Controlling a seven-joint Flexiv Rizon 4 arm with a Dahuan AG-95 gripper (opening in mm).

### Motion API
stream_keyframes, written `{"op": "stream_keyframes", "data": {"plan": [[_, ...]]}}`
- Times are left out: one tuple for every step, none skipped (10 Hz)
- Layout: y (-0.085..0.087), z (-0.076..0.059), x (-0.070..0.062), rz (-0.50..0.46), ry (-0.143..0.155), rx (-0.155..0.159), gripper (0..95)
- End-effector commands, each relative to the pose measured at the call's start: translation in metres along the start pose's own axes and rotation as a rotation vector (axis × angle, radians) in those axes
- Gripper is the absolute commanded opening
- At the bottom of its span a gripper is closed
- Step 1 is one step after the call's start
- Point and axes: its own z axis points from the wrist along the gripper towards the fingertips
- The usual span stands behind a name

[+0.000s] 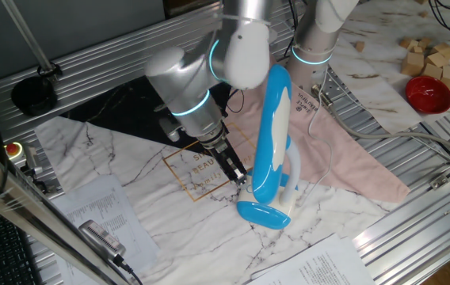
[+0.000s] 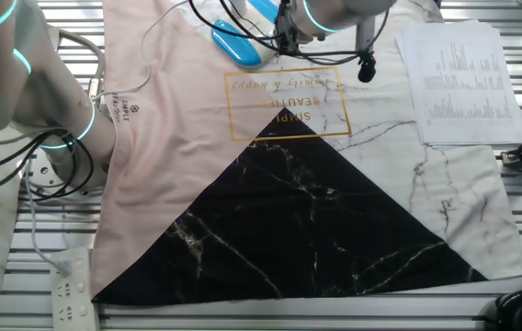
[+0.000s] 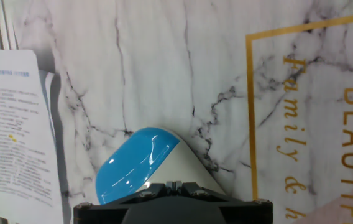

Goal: Turn on the desk lamp by pressing the button

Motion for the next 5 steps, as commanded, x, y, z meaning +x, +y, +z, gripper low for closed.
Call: {"op": "stream_keyframes", "data": {"plan": [[0.0014, 0.0001, -0.0005, 0.008, 0.005, -0.192, 0.0], [0.0014, 0.0002, -0.0006, 0.006, 0.003, -0.173, 0.0], [0.0014, 0.0002, -0.0006, 0.006, 0.003, -0.159, 0.0], [0.0013, 0.0002, -0.0007, 0.007, 0.003, -0.136, 0.0], [0.0013, 0.0003, -0.0007, 0.007, 0.004, -0.085, 0.0]]}}
